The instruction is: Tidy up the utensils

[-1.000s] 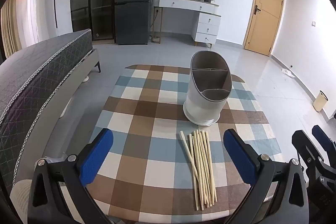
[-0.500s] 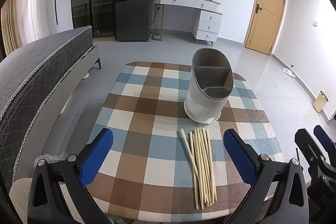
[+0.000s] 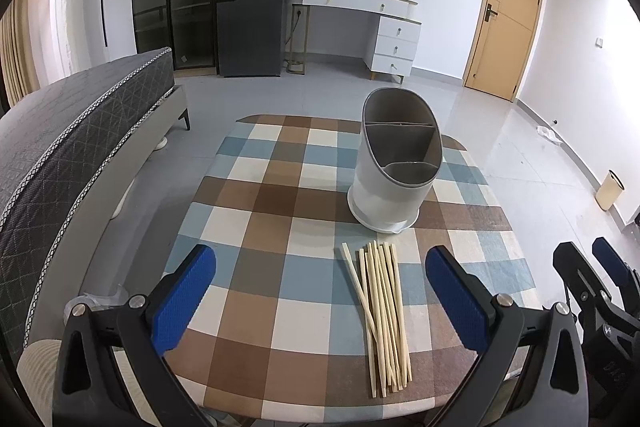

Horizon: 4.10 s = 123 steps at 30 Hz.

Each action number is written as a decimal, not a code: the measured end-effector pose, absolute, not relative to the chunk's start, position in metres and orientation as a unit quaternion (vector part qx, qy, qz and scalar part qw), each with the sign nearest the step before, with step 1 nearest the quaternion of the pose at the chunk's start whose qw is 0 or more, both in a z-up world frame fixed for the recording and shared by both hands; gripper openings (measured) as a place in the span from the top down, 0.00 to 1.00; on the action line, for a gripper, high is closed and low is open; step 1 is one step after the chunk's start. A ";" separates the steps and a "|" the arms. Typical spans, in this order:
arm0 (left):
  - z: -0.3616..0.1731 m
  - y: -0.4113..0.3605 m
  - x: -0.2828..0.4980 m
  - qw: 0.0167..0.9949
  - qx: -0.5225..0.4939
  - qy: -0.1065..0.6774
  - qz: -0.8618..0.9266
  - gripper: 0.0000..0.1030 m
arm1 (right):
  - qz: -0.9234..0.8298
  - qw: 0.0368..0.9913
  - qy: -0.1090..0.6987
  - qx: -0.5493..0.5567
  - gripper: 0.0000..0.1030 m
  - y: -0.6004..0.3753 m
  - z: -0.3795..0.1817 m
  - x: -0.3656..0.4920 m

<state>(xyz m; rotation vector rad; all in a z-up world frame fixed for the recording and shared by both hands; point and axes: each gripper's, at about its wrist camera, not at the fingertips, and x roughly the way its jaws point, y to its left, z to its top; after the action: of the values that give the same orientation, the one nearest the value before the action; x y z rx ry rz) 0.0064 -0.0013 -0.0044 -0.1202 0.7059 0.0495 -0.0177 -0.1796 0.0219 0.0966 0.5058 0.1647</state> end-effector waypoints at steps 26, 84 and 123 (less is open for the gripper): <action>-0.099 0.020 0.096 0.812 -0.069 0.576 0.067 0.09 | 0.056 0.917 0.373 0.128 0.00 -0.207 -0.030 0.056; -0.008 0.068 0.080 0.857 -0.242 0.452 -0.056 0.98 | 0.148 0.818 0.556 -0.013 0.76 -0.092 -0.119 0.155; -0.002 0.048 0.064 0.868 -0.193 0.453 -0.062 0.98 | 0.159 0.830 0.529 -0.073 0.69 -0.092 -0.121 0.150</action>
<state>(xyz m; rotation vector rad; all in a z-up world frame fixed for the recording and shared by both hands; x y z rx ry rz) 0.0643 0.0478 -0.0024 -0.4046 0.9483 -0.1296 0.1503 -0.0921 -0.1214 -0.1548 1.1229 0.3381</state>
